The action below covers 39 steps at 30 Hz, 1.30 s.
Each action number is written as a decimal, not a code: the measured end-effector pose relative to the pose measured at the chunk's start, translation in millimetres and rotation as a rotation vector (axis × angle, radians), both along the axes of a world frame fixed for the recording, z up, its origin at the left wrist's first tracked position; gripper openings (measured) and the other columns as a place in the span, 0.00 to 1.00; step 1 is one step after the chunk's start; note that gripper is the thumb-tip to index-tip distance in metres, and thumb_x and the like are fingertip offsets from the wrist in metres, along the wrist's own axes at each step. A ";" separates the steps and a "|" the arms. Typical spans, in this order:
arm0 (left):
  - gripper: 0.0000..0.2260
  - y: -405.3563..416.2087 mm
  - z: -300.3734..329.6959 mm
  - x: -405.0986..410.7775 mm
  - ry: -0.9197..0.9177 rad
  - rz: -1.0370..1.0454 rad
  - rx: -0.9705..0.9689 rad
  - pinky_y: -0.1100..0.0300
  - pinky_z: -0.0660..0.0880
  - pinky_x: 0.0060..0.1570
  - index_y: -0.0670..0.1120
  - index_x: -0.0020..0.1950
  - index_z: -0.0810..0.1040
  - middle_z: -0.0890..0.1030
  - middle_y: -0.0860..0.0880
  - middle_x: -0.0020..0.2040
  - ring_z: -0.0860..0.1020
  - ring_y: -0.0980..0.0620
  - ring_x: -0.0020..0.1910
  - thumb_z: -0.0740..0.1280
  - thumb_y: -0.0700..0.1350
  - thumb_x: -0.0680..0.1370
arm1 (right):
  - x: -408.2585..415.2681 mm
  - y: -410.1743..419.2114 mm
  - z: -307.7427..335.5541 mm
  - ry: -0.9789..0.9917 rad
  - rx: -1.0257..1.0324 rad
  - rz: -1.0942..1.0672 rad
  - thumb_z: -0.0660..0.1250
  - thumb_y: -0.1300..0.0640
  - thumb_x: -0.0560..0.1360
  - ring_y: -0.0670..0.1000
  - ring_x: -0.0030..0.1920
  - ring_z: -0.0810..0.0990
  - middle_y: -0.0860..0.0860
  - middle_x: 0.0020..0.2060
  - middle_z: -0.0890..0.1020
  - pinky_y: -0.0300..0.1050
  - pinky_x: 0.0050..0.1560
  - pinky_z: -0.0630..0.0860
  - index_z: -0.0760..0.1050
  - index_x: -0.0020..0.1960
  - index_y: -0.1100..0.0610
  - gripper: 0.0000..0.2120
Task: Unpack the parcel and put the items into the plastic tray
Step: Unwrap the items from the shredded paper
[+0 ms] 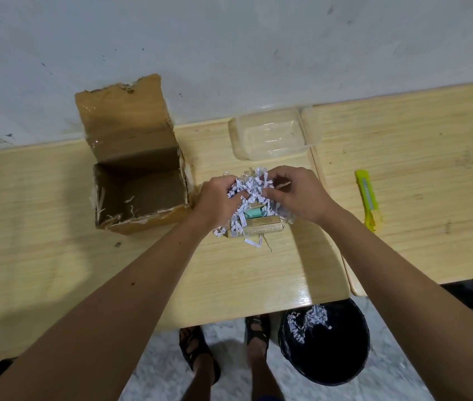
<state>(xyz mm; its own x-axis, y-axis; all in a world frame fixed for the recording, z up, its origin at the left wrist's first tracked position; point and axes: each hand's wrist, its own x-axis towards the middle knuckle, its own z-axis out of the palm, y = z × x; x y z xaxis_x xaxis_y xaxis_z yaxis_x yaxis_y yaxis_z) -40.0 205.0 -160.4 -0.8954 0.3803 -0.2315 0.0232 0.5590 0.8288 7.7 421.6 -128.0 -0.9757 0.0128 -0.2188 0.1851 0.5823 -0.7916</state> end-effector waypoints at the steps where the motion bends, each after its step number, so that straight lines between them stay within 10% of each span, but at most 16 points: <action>1: 0.22 -0.4 -1.2 0.4 -0.005 0.010 0.008 0.36 0.80 0.54 0.40 0.55 0.84 0.87 0.38 0.48 0.84 0.34 0.51 0.73 0.58 0.73 | 2.7 2.5 3.1 0.013 -0.031 -0.025 0.78 0.55 0.74 0.50 0.49 0.86 0.51 0.49 0.87 0.51 0.57 0.83 0.84 0.55 0.55 0.11; 11: 0.12 0.5 -1.3 3.9 0.028 0.055 0.004 0.46 0.71 0.40 0.35 0.47 0.80 0.78 0.34 0.38 0.70 0.48 0.38 0.77 0.44 0.78 | 46.5 9.3 13.2 0.101 -0.103 0.174 0.82 0.59 0.69 0.48 0.46 0.83 0.49 0.48 0.85 0.45 0.52 0.80 0.86 0.55 0.55 0.15; 20: 0.18 -6.2 -7.5 2.1 -0.023 0.031 0.062 0.36 0.77 0.48 0.36 0.51 0.81 0.82 0.30 0.44 0.73 0.50 0.41 0.76 0.52 0.74 | 56.5 0.7 -10.4 0.170 0.141 0.351 0.83 0.55 0.67 0.47 0.46 0.80 0.51 0.50 0.84 0.41 0.47 0.76 0.84 0.60 0.56 0.23; 24: 0.25 -9.3 -13.4 -0.2 -0.035 0.020 0.072 0.34 0.79 0.53 0.38 0.54 0.82 0.83 0.31 0.48 0.76 0.50 0.44 0.74 0.59 0.72 | 63.1 14.2 4.5 0.168 0.061 0.307 0.81 0.60 0.68 0.44 0.45 0.81 0.49 0.50 0.84 0.36 0.49 0.77 0.84 0.60 0.56 0.21; 29: 0.15 -8.6 -11.2 1.6 -0.062 0.028 0.071 0.31 0.77 0.57 0.39 0.58 0.83 0.84 0.31 0.50 0.78 0.47 0.46 0.76 0.47 0.76 | 68.2 51.7 37.3 0.174 0.058 0.180 0.80 0.65 0.70 0.42 0.48 0.81 0.48 0.52 0.84 0.28 0.52 0.72 0.84 0.59 0.57 0.19; 39: 0.15 -11.5 -21.9 -2.6 0.024 0.014 0.015 0.31 0.78 0.57 0.39 0.61 0.82 0.85 0.32 0.50 0.77 0.47 0.46 0.76 0.44 0.78 | 27.5 113.2 23.1 0.181 0.183 -0.174 0.78 0.63 0.72 0.50 0.54 0.83 0.49 0.54 0.83 0.46 0.61 0.81 0.83 0.62 0.55 0.19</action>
